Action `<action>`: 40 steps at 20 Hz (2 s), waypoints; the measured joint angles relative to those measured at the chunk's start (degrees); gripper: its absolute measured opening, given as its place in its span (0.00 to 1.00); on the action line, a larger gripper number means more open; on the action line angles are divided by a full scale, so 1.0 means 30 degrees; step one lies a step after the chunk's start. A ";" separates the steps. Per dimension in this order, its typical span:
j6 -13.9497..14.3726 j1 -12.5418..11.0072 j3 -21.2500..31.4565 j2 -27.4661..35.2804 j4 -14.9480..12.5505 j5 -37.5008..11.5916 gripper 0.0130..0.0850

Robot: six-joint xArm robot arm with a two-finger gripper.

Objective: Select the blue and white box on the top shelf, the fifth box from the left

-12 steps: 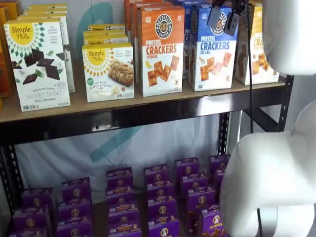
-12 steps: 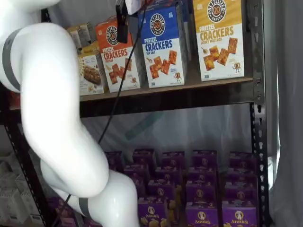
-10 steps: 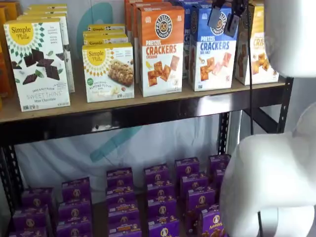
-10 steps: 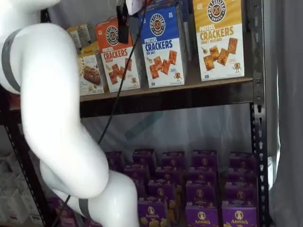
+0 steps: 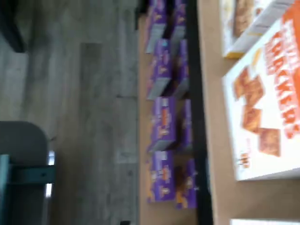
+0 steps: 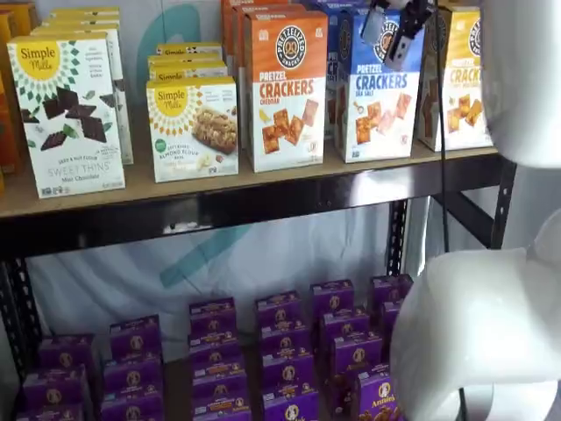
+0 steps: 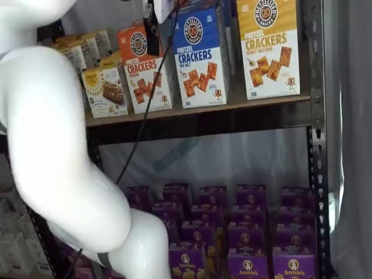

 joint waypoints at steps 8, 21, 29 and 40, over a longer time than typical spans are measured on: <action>-0.0120 -0.0605 -0.0245 -0.0207 0.1047 -0.2425 1.00; -0.0310 0.0416 -0.4049 0.3047 -0.1654 -0.3574 1.00; -0.0564 0.0470 -0.6550 0.5661 -0.2472 -0.2304 1.00; -0.0661 0.0819 -0.6775 0.6578 -0.3278 -0.2656 1.00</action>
